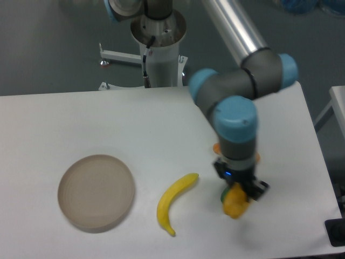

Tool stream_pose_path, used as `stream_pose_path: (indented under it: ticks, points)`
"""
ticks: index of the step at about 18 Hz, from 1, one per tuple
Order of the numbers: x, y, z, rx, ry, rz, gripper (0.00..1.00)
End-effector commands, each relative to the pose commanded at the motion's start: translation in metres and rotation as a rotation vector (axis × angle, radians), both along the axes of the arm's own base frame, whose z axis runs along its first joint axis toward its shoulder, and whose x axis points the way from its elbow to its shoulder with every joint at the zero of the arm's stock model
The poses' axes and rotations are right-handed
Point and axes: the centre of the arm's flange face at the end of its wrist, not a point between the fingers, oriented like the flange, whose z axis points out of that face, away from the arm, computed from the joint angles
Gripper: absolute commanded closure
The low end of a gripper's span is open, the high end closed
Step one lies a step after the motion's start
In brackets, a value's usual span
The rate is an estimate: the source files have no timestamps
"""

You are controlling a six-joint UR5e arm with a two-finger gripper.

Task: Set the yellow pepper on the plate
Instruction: 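Carry the yellow pepper past the banana toward the beige plate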

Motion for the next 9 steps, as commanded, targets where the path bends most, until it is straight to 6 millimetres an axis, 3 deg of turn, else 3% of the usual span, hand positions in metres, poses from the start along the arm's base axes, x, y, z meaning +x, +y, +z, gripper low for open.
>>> stream_pose_path:
  ticks: [2, 5, 9]
  points:
    - [0.041, 0.003, 0.005, -0.007, -0.020, 0.037, 0.56]
    - [0.093, 0.009, -0.004, -0.024, -0.043, 0.092, 0.56]
    - [0.169, 0.018, -0.029, -0.048, -0.069, 0.167, 0.56]
